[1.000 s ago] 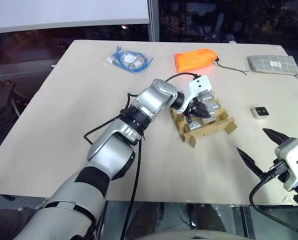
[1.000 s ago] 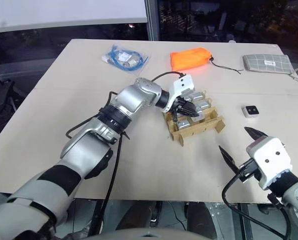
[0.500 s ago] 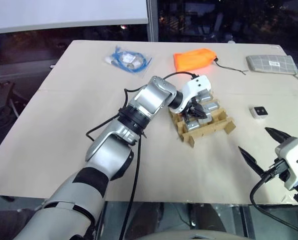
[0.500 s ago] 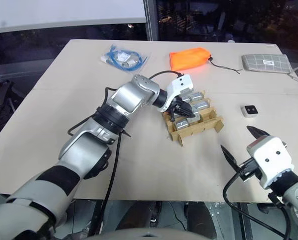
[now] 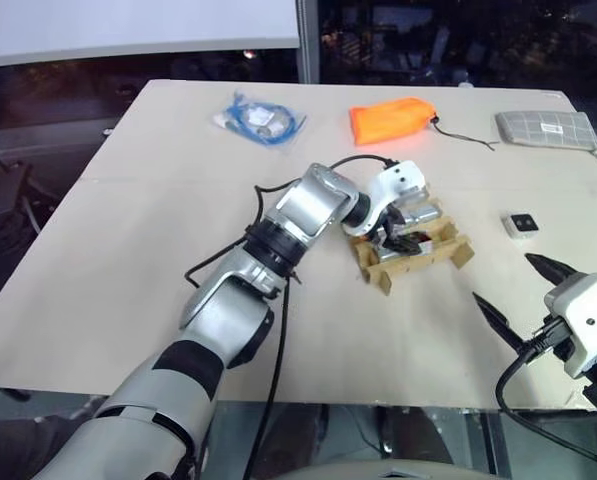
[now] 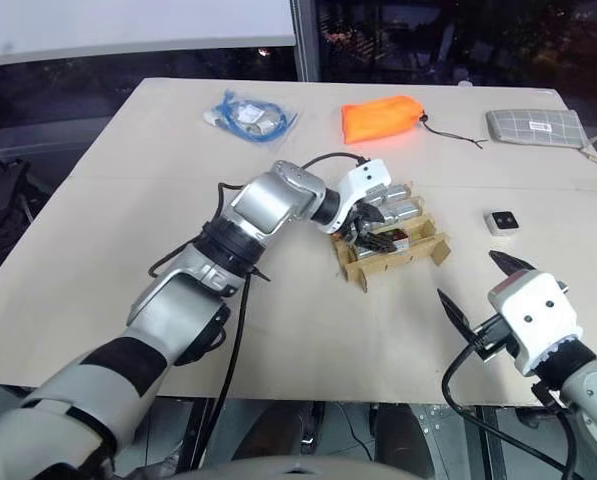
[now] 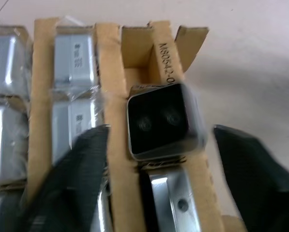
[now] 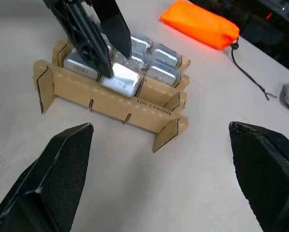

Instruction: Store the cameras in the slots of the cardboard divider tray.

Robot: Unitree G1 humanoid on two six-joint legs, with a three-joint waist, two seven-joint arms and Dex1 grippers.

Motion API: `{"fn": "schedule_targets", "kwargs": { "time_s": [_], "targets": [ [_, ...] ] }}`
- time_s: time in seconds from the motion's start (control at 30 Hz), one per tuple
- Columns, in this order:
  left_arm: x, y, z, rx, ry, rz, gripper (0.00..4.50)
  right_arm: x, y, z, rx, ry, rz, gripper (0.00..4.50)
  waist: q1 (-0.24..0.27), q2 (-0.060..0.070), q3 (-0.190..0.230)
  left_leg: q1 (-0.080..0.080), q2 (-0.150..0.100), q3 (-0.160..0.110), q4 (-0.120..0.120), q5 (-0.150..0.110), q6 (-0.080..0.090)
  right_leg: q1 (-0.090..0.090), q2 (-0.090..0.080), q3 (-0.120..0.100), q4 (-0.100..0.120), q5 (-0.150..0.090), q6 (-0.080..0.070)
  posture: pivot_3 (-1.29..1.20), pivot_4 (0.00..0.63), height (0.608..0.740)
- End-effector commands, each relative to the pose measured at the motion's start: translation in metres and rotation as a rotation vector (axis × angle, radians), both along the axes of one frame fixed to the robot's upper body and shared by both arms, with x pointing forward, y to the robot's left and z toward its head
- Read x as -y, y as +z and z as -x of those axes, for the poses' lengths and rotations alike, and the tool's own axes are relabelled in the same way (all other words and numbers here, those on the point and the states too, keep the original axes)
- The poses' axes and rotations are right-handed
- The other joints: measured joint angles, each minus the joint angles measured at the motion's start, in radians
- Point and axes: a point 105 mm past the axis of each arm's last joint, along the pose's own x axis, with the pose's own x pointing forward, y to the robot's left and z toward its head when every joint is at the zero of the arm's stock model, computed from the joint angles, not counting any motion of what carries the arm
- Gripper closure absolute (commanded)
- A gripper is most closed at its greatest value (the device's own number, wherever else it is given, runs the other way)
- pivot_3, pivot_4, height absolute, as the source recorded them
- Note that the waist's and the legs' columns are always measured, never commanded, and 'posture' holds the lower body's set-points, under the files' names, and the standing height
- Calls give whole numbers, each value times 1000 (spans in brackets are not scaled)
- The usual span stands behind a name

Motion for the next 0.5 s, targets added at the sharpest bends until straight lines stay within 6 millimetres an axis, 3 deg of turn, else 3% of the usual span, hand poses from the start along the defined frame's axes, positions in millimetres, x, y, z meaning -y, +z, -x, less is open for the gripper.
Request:
{"fn": "schedule_targets", "kwargs": {
  "time_s": [0.03,0.27,0.5],
  "targets": [
    [-1,25,0,19,25,96,38,-7,11,0,51,28,24,14,-2,0,0,0,0,0,0,0,0,0,0,0,0,0,0,0,150,740],
    [-14,42,5,84,48,197,38,-10,10,-9,44,61,10,14,-3,0,0,0,0,0,0,2,-3,0,0,0,0,0,0,0,150,740],
    [-7,23,18,334,-34,137,38,-11,9,-18,48,87,26,14,6,0,0,0,0,0,0,2,-4,0,-1,0,0,0,0,0,150,740]
  ]
}}
